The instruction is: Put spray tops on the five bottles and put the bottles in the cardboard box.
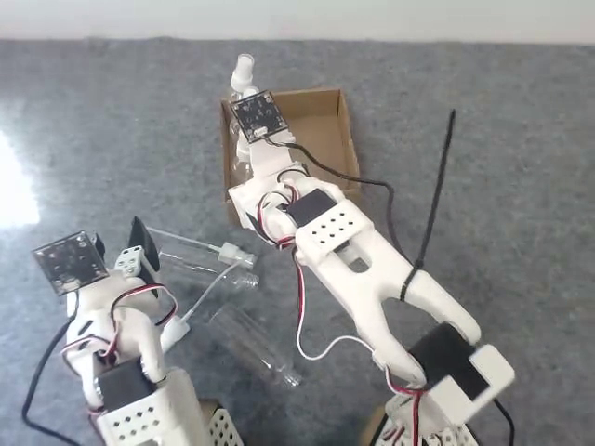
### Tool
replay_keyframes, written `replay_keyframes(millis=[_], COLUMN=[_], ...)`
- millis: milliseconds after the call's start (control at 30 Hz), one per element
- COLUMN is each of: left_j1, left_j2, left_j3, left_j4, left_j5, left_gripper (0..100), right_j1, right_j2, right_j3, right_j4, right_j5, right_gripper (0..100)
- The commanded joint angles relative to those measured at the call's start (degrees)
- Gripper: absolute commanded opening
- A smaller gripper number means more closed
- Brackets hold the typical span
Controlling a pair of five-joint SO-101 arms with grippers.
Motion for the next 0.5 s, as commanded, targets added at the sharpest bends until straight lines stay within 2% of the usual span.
replay_keyframes(millis=[0,467], left_j1=[-0.35,-3.43], left_j2=[-0.62,-0.62], left_j3=[-0.13,-0.04], left_j4=[-1.67,-2.99], left_j5=[0.44,0.53], left_gripper=[20,20], right_j1=[-0.4,-0.48], right_j2=[-6.37,-16.84], right_j3=[-3.78,-3.78], right_j4=[3.56,15.96], right_j5=[-0.53,-0.53], right_gripper=[32.0,31.8])
